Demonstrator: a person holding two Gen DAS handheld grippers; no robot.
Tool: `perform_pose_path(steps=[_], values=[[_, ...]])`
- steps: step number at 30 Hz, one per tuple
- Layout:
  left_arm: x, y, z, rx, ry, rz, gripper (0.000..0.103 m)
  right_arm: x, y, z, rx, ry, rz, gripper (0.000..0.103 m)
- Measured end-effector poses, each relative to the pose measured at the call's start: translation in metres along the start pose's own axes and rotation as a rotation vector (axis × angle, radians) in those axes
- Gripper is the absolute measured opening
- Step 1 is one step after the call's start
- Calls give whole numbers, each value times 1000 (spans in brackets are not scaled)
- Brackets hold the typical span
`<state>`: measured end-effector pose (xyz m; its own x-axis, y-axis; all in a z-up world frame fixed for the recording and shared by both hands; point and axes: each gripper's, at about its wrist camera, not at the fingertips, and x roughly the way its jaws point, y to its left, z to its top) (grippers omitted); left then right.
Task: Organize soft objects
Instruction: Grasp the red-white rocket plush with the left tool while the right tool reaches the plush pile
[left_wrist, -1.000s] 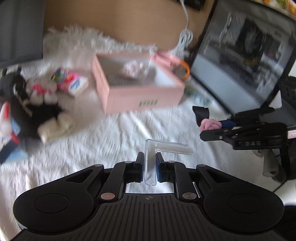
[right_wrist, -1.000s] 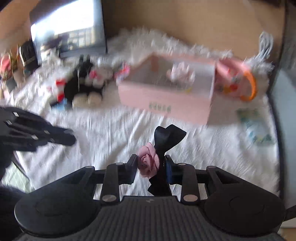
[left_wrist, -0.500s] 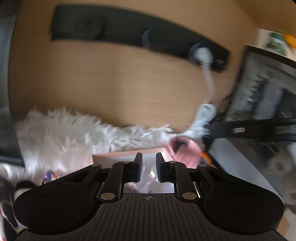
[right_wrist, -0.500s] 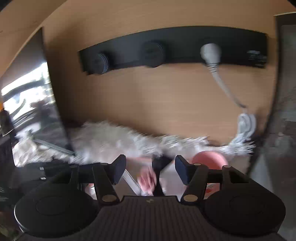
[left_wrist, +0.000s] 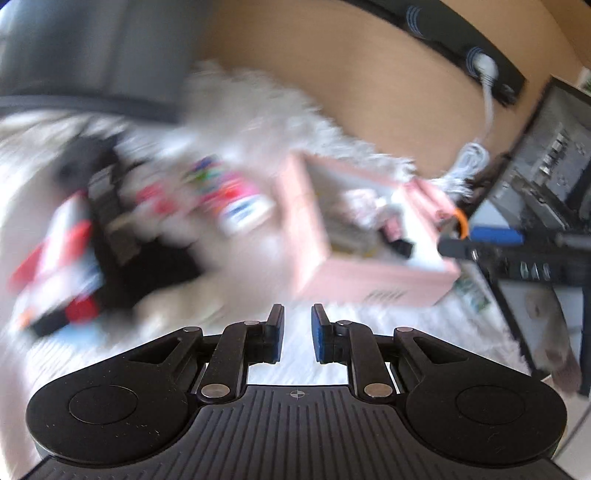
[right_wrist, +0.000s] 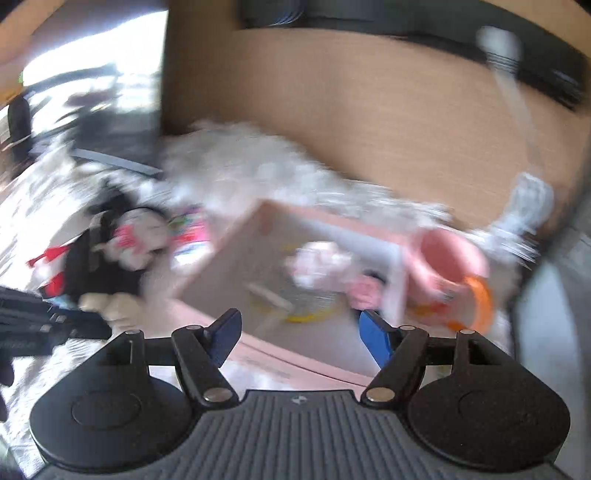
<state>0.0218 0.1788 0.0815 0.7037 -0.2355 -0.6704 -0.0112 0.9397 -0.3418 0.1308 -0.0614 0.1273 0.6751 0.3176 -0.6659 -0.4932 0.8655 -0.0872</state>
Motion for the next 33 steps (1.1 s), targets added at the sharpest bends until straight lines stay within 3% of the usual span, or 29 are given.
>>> perform_pose_path(steps=[4, 10, 15, 18, 21, 26, 30, 33], values=[[-34, 48, -19, -60, 22, 180, 17, 27, 52, 28, -80, 22, 127, 71], [-86, 118, -38, -250, -41, 257, 17, 92, 142, 77, -259, 79, 208, 71], [-112, 163, -64, -374, -53, 290, 17, 151, 169, 109, -19, 212, 351, 71], [-122, 180, -75, -403, -57, 301, 17, 175, 186, 110, 48, 212, 311, 71], [-126, 192, -81, -424, -62, 314, 17, 186, 205, 102, -13, 205, 264, 75], [-124, 207, -74, -435, -69, 293, 17, 199, 212, 85, -17, 269, 227, 84], [-115, 210, -42, -412, -94, 191, 17, 197, 194, 70, 124, 325, 292, 77], [-103, 203, -1, -365, -113, 116, 17, 179, 197, 55, 63, 288, 315, 76]])
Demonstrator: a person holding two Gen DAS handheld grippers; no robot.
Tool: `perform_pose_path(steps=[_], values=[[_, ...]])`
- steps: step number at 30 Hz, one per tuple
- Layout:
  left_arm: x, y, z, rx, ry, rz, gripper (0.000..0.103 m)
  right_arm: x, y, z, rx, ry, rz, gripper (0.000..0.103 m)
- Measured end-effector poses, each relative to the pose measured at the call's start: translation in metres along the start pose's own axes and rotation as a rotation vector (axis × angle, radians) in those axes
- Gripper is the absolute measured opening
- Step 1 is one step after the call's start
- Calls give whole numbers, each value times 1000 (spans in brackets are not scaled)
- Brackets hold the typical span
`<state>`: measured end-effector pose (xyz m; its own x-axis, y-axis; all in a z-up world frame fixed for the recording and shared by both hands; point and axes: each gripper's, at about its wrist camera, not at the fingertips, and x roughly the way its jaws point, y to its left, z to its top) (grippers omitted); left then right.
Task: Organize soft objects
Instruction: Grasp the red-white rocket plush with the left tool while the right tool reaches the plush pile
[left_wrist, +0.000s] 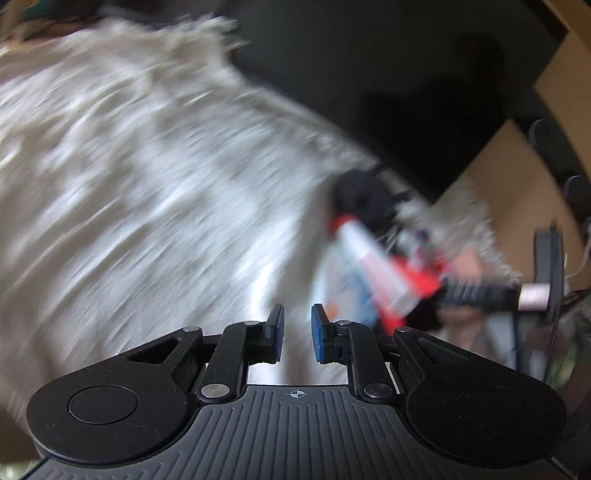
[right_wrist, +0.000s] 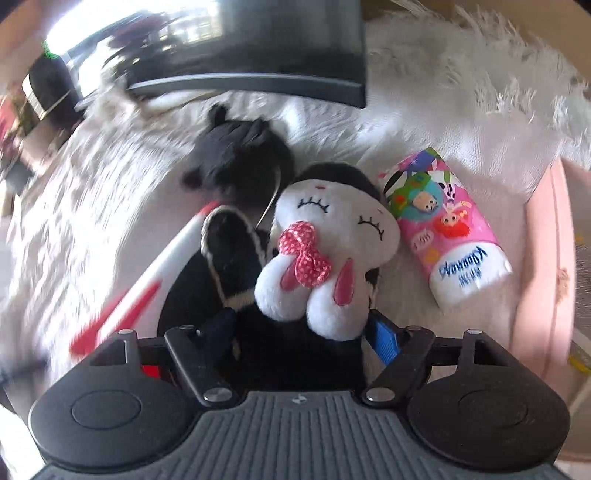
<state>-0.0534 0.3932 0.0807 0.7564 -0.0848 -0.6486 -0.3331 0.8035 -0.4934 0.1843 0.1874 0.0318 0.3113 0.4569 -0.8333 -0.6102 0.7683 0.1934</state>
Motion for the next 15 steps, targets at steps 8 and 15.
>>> perform_pose_path(steps=[8, 15], values=[[85, -73, 65, 174, 101, -26, 18, -43, 20, -40, -161, -87, -114, 76], [151, -87, 59, 265, 302, 64, 37, -96, 16, -74, -244, -190, -203, 78]])
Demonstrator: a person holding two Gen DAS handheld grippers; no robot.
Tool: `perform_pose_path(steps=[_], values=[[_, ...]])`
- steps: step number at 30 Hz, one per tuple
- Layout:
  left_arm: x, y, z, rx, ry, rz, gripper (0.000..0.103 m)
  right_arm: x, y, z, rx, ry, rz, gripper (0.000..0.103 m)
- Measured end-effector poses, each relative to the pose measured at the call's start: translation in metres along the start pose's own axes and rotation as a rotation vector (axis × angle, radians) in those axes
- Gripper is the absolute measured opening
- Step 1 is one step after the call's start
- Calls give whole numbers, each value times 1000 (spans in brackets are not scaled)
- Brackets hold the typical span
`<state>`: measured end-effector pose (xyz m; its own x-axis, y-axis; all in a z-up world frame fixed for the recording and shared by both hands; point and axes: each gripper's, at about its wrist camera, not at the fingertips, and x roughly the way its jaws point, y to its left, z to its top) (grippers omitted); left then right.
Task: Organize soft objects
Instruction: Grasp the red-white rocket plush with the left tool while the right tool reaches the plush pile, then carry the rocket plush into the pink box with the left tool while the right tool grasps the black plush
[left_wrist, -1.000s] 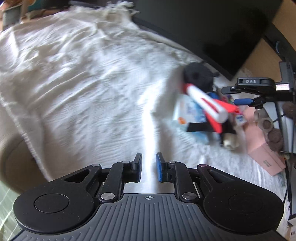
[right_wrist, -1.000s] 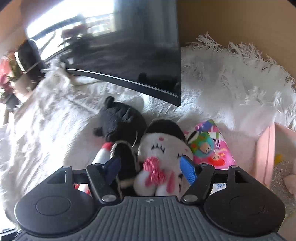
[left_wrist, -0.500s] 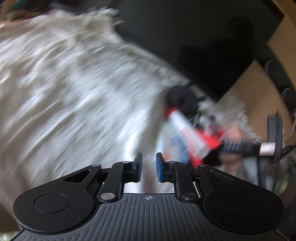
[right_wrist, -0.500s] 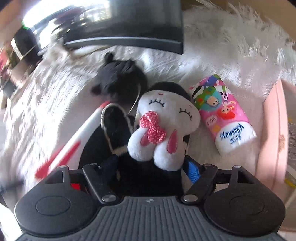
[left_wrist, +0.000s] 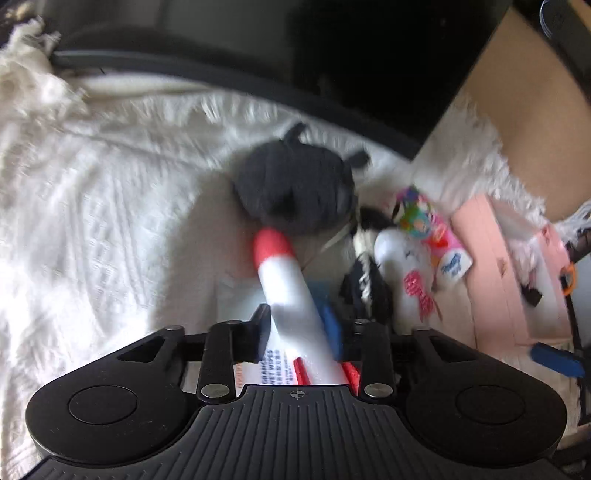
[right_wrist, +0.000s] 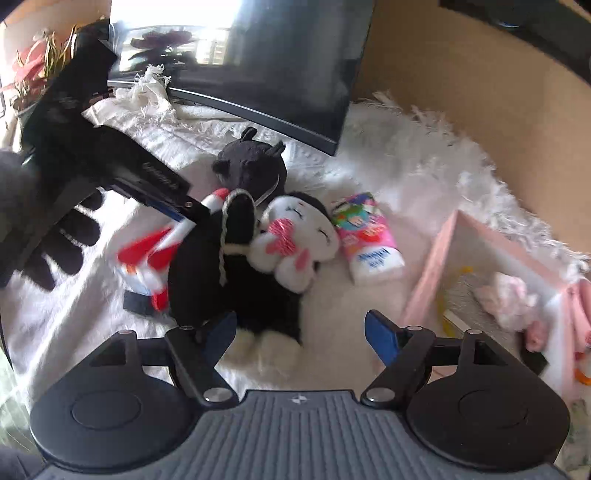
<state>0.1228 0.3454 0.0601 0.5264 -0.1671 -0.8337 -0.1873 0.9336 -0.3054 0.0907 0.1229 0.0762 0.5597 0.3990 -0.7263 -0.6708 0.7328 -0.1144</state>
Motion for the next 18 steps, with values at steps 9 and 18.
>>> perform_pose_path(steps=[9, 18], values=[[-18, 12, -30, -18, -97, -33, 31, -10, 0, -15, 11, -50, -75, 81], [-104, 74, -120, -172, -203, -22, 31, 42, 36, 66, -23, -188, 7, 82]])
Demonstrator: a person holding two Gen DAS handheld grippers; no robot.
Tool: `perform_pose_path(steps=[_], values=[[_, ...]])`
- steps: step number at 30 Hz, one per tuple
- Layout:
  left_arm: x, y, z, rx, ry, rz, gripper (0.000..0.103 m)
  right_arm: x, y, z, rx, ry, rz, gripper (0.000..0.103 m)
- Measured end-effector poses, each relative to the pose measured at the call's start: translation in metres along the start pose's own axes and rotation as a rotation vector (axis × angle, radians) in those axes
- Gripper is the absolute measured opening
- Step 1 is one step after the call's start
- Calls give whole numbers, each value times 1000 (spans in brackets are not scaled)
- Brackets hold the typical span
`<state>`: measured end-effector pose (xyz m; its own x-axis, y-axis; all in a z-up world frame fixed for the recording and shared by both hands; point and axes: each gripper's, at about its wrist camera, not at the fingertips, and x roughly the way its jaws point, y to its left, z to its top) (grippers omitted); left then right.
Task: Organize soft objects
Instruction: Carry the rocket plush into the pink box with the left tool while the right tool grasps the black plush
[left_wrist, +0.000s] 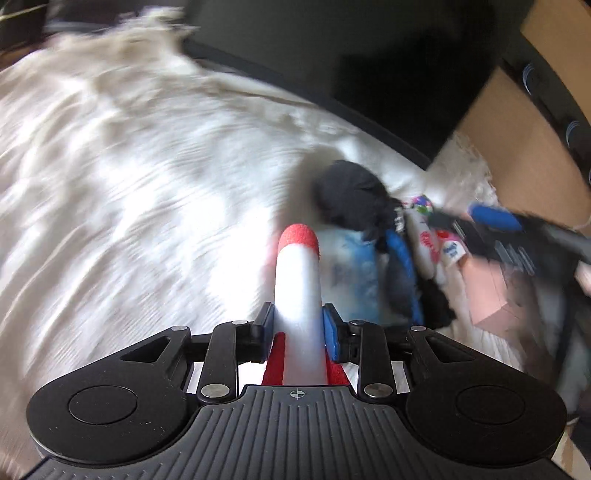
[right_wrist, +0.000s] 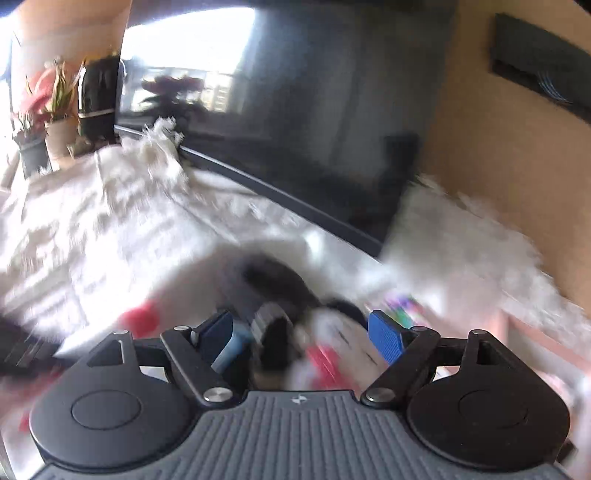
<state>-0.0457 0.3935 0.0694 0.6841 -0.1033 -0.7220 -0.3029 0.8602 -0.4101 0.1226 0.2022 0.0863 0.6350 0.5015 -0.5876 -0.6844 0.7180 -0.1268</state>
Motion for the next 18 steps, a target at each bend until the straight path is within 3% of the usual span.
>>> perform_pose_path(steps=[5, 8, 10, 12, 14, 18], values=[[-41, 33, -26, -81, -25, 41, 31, 66, 20, 33, -92, 27, 55, 82], [-59, 45, -39, -110, -42, 42, 31, 110, 27, 37, -169, 133, 51, 90], [-65, 49, -44, -109, -44, 36, 32, 124, 28, 37, -167, 158, 73, 90], [-66, 49, -48, -97, -38, 33, 32, 132, 30, 39, -134, 191, 83, 76], [-61, 43, -51, -69, -26, 35, 32, 133, 35, 38, -131, 212, 78, 74], [-51, 24, -50, 12, -10, 16, 32, 95, 41, 37, -142, 145, 91, 73]])
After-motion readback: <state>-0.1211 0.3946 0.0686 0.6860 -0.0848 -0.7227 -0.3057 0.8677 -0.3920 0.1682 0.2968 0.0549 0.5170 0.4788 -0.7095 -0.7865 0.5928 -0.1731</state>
